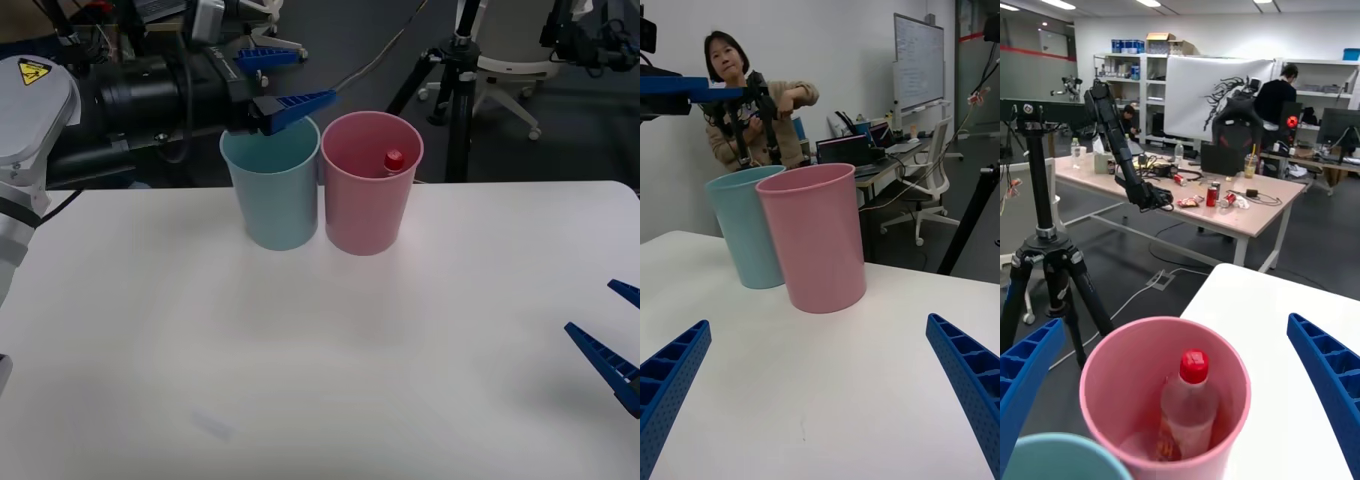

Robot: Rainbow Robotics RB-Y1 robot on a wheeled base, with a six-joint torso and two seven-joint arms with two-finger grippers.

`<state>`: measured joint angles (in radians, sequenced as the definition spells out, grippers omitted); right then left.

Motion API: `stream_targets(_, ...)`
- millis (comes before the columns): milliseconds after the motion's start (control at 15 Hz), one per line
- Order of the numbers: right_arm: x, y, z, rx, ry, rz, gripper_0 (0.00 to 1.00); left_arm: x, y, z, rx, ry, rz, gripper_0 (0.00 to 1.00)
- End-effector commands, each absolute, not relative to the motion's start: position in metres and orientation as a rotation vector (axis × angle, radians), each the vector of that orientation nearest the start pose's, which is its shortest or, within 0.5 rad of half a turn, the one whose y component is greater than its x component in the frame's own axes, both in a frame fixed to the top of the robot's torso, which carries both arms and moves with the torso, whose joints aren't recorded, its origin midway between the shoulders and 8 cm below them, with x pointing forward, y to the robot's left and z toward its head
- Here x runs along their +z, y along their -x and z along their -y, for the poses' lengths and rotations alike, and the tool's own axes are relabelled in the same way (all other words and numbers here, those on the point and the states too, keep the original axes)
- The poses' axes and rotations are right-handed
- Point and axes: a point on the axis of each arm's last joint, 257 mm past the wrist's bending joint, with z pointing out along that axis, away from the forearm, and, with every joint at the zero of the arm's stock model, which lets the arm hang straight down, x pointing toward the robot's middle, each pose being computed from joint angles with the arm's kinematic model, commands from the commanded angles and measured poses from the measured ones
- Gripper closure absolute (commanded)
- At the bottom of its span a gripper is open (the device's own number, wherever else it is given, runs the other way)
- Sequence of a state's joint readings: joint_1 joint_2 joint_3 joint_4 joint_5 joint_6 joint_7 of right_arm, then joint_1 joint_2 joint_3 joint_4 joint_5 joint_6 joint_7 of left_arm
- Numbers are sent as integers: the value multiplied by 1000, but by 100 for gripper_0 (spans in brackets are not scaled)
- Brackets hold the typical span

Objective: Grasp the object on the table and drop it into the matching bin: aluminum can to the light blue bin, PET bottle to the pink bin.

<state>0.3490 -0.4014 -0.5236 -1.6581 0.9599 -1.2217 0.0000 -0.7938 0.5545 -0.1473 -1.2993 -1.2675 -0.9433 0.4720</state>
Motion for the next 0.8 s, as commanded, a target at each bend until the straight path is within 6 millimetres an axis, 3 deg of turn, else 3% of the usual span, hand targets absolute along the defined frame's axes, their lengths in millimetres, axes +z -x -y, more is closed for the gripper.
stream_targets(67, -169, -342, 330, 567, 465, -1441, 0, 17, -557, -81, -790, -957, -1328, 0)
stream_targets(800, -169, -342, 330, 567, 465, -1441, 0, -36, -527, -231, -641, -827, -1378, 0)
